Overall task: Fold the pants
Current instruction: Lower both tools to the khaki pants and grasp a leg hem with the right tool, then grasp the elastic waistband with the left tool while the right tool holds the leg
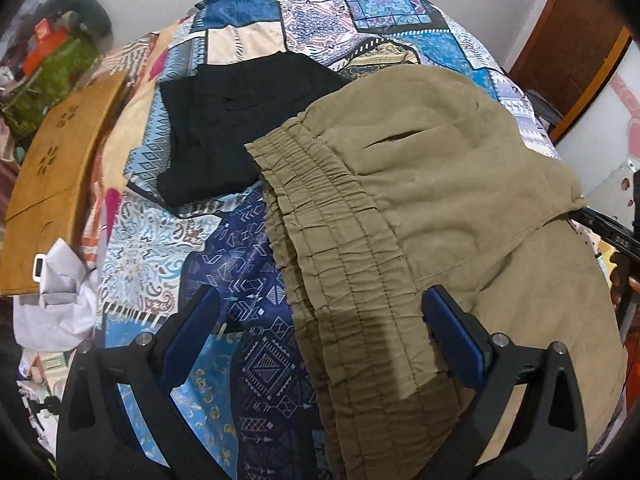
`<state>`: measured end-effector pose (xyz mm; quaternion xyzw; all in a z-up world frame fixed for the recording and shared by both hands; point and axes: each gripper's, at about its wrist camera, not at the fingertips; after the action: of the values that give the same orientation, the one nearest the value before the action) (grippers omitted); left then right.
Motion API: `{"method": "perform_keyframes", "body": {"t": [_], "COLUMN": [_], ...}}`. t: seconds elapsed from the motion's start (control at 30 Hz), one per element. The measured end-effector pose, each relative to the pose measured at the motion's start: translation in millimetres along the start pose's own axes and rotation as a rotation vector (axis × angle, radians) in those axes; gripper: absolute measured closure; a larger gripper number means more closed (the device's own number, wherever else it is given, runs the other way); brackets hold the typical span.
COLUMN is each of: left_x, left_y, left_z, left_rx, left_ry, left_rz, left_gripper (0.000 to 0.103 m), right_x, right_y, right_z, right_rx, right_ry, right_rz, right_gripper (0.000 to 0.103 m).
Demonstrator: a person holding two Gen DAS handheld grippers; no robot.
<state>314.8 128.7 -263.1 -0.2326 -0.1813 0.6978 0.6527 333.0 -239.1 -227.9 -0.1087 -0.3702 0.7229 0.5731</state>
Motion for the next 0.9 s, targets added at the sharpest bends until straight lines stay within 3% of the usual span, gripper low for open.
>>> {"method": "perform_keyframes", "body": {"t": [0.1, 0.13, 0.23, 0.3, 0.5, 0.77, 0.9], "left_x": [-1, 0, -4, -7, -11, -1, 0], "left_y": [0, -1, -3, -3, 0, -5, -13], "left_z": [-5, -5, -4, -3, -2, -4, 7], "left_rx": [0.014, 0.011, 0.008, -0.004, -0.045, -0.032, -0.027], "left_ry": [0.042, 0.049, 0.074, 0.069, -0.010, 0.002, 0.024], "left_rz": [-0.007, -0.010, -0.019, -0.039, -0.078, -0.040, -0.011], "left_gripper": [0.014, 0.019, 0.036, 0.040, 0.039, 0.035, 0.035], "right_x": [6, 7, 0, -3, 2, 8, 6], "right_y": [-2, -1, -4, -8, -4, -9, -16], "right_z": [-9, -13, -23, -26, -26, -27, -9], "right_rx": [0.008, 0.014, 0.034, 0.040, 0.035, 0.058, 0.025], "right_ry": [-0.039, -0.042, -0.078, -0.073, -0.021, 0.023, 0.036], "right_rz": [0.047, 0.050, -0.024, -0.041, -0.038, 0.016, 0.030], "right_gripper": [0.056, 0.056, 0.070, 0.080, 0.090, 0.090, 0.086]}}
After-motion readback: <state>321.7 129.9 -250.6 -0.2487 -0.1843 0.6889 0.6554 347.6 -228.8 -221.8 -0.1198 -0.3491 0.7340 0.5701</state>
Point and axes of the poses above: each gripper's, at about its wrist camera, not at the fingertips, and z roughly against the way its jaws point, x to its left, y to its underside, and after that the axes turned 9 degrees about -x, right-handed
